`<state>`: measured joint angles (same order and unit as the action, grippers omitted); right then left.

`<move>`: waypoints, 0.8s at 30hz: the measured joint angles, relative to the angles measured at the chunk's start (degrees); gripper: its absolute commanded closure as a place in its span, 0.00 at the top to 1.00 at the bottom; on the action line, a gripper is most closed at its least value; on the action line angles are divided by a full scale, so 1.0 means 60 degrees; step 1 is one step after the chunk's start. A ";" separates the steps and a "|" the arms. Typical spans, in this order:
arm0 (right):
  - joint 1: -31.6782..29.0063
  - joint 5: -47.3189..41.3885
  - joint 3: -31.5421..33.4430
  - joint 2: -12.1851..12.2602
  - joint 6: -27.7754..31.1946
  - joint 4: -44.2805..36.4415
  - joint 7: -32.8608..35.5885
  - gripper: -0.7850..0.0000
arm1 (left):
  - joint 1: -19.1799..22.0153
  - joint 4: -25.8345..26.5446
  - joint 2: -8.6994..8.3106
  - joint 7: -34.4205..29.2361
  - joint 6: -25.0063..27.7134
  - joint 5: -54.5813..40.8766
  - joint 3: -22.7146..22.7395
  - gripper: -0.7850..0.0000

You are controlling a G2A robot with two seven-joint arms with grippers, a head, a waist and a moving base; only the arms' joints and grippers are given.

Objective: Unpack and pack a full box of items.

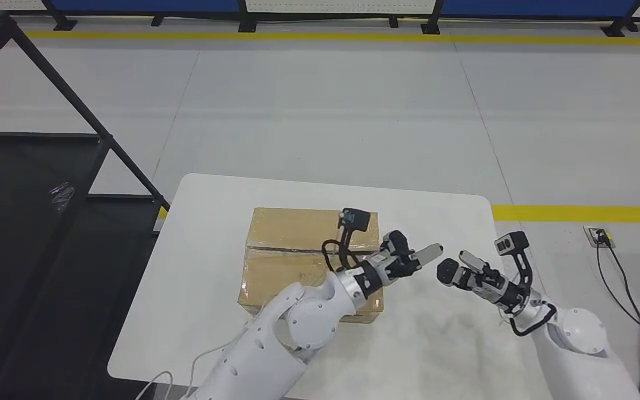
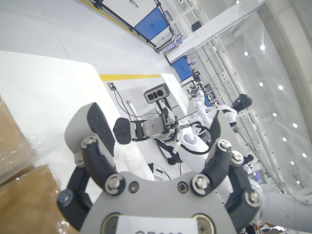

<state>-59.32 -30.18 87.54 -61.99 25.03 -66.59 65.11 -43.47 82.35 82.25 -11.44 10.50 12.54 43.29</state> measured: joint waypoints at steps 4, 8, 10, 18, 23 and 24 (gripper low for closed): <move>-0.0029 -0.0070 0.0018 0.0018 0.0039 -0.0063 -0.0063 1.00 | -0.0207 0.0507 -0.0021 -0.0235 0.0041 -0.0017 0.0206 1.00; -0.0040 -0.0273 0.0061 0.0029 0.0090 -0.0102 -0.0159 1.00 | -0.0705 0.1653 -0.0167 -0.0623 0.0203 0.0021 0.0724 1.00; -0.0018 -0.0364 0.0073 0.0034 0.0072 -0.0168 -0.0192 1.00 | -0.1037 0.2371 -0.0296 -0.0816 0.0314 0.0041 0.1222 1.00; 0.0631 0.0207 -0.0541 -0.0013 -0.0410 -0.1156 -0.0427 1.00 | -0.3127 0.5259 -0.0999 -0.1815 0.0246 -0.0809 0.5562 1.00; 0.1681 0.0741 -0.1467 -0.0149 -0.1073 -0.1218 -0.0609 1.00 | -0.4585 0.5631 -0.1286 -0.2526 0.0451 -0.1822 0.8505 1.00; 0.1890 0.0771 -0.1644 -0.0183 -0.1159 -0.1155 -0.0622 1.00 | -0.4833 0.5612 -0.1317 -0.2620 0.0526 -0.1978 0.8898 1.00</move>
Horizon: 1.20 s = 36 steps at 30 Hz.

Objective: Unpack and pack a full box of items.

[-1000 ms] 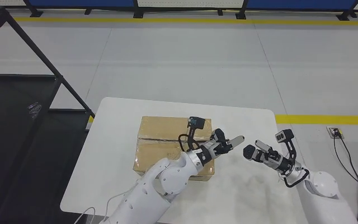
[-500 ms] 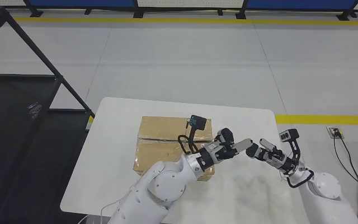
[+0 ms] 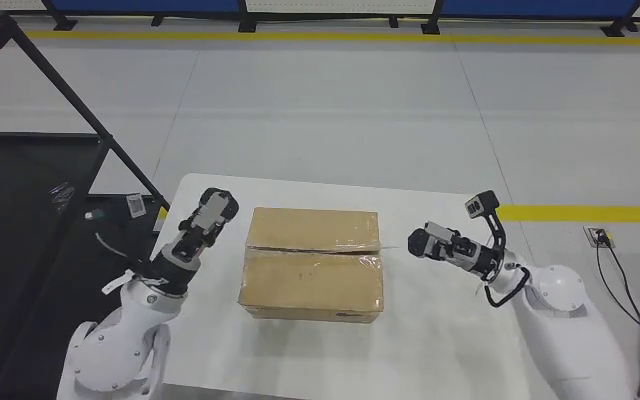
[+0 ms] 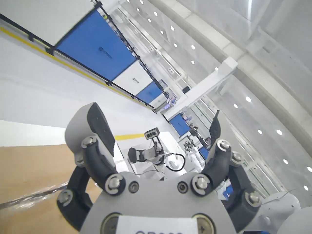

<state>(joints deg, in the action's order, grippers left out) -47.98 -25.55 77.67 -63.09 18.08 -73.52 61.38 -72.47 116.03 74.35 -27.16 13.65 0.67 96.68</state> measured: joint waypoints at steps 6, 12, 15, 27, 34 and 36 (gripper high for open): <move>0.1236 -0.0389 -0.1071 -0.0248 -0.0186 0.0494 0.0504 1.00 | -0.1200 -0.0327 -0.0094 -0.0132 0.0482 -0.0415 0.1210 1.00; 0.2224 0.0122 -0.2227 -0.0508 -0.0978 0.1281 0.0488 1.00 | -0.1484 -0.0651 -0.0111 0.0163 0.0757 -0.0554 0.1152 1.00; 0.2473 0.0553 -0.2633 -0.0586 -0.1191 0.1568 0.0494 1.00 | -0.1402 -0.0829 -0.0130 0.0239 0.0754 -0.0516 0.1096 1.00; 0.2257 0.1326 -0.2939 -0.0557 -0.1577 0.1172 0.0565 1.00 | -0.0736 -0.1527 -0.0228 0.0062 0.0464 -0.0211 0.0586 1.00; 0.2251 0.1727 -0.3394 -0.0699 -0.1750 0.0769 -0.0279 1.00 | -0.0727 -0.1822 -0.0273 0.0190 0.0509 -0.0247 0.0553 1.00; 0.2332 0.1780 -0.3585 -0.0775 -0.1875 0.0736 -0.0548 1.00 | -0.0790 -0.1871 -0.0290 0.0233 0.0533 -0.0307 0.0639 1.00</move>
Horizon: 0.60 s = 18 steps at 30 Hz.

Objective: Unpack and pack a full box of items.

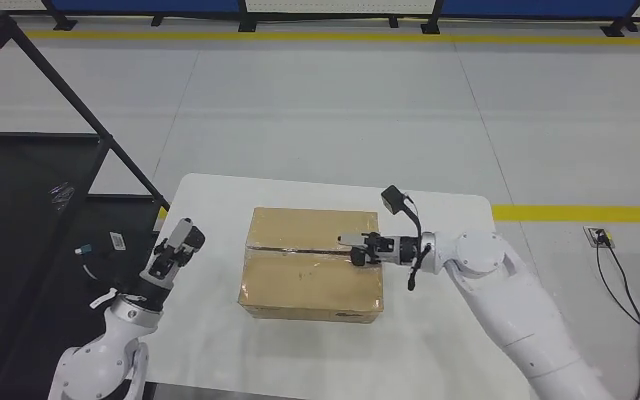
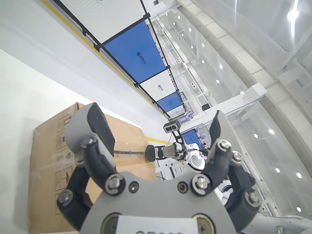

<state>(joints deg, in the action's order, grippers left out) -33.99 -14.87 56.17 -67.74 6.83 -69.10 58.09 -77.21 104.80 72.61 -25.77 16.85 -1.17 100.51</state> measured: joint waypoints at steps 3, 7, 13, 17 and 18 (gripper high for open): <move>0.0198 0.0025 -0.0329 -0.0139 -0.0239 0.0079 -0.0327 1.00 | -0.0091 -0.0072 -0.0026 0.0034 0.0041 -0.0112 0.0125 1.00; 0.0495 -0.0228 -0.0683 -0.0333 -0.0396 0.0449 -0.0487 1.00 | -0.0186 -0.0134 -0.0059 0.0034 0.0092 -0.0183 0.0228 1.00; 0.0819 -0.0844 -0.1090 -0.0625 -0.0161 0.1173 -0.0449 1.00 | -0.0272 -0.0226 -0.0101 0.0105 0.0112 -0.0228 0.0301 1.00; 0.0994 -0.1109 -0.1471 -0.0883 -0.0049 0.1470 -0.0737 1.00 | -0.0284 -0.0322 -0.0129 0.0128 0.0118 -0.0222 0.0309 1.00; 0.1041 -0.1153 -0.1558 -0.0943 -0.0042 0.1530 -0.0799 1.00 | -0.0291 -0.0345 -0.0136 0.0133 0.0122 -0.0225 0.0320 1.00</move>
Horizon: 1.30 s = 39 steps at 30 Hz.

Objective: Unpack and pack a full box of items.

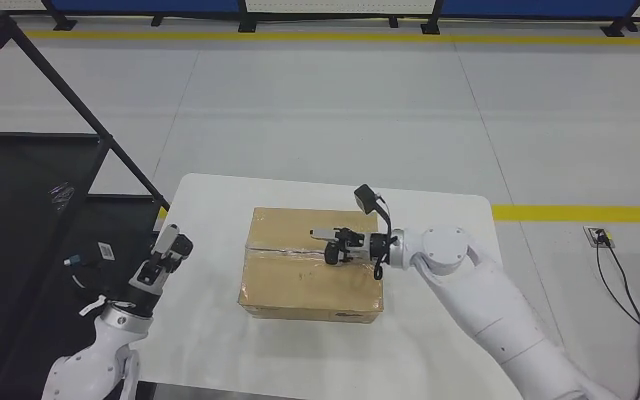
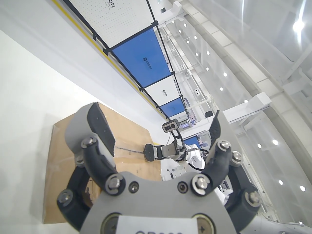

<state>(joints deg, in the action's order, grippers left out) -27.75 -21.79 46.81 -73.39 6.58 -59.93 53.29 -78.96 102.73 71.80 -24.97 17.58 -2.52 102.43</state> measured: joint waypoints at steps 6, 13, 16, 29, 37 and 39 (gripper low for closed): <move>0.0402 -0.0103 -0.0626 -0.0428 -0.0060 0.0313 -0.0402 1.00 | -0.0149 -0.0124 -0.0041 0.0037 0.0091 -0.0190 0.0154 1.00; 0.0915 0.0075 -0.1415 -0.0985 -0.0331 0.0582 -0.0895 1.00 | -0.0427 -0.0207 -0.0087 0.0041 0.0270 -0.0522 0.0407 1.00; 0.1099 0.0009 -0.1686 -0.1247 -0.0333 0.0795 -0.1115 1.00 | -0.0539 -0.0254 -0.0105 0.0031 0.0354 -0.0664 0.0500 1.00; 0.1975 -0.0100 -0.2640 -0.2431 -0.0523 0.2016 -0.1660 0.59 | -0.0873 -0.0517 -0.0171 -0.0071 0.0676 -0.1167 0.0696 1.00; 0.2350 0.0000 -0.2896 -0.2993 -0.0512 0.2833 -0.1617 0.58 | -0.0930 -0.0661 -0.0217 -0.0152 0.0773 -0.1411 0.0809 1.00; 0.2411 0.0055 -0.2865 -0.3060 -0.0458 0.2991 -0.1557 0.57 | -0.0913 -0.0683 -0.0227 -0.0158 0.0769 -0.1429 0.0801 1.00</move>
<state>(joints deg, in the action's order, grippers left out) -13.28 -21.46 29.62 -91.75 3.83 -41.98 43.95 -84.43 98.64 70.43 -25.92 22.20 -11.09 107.24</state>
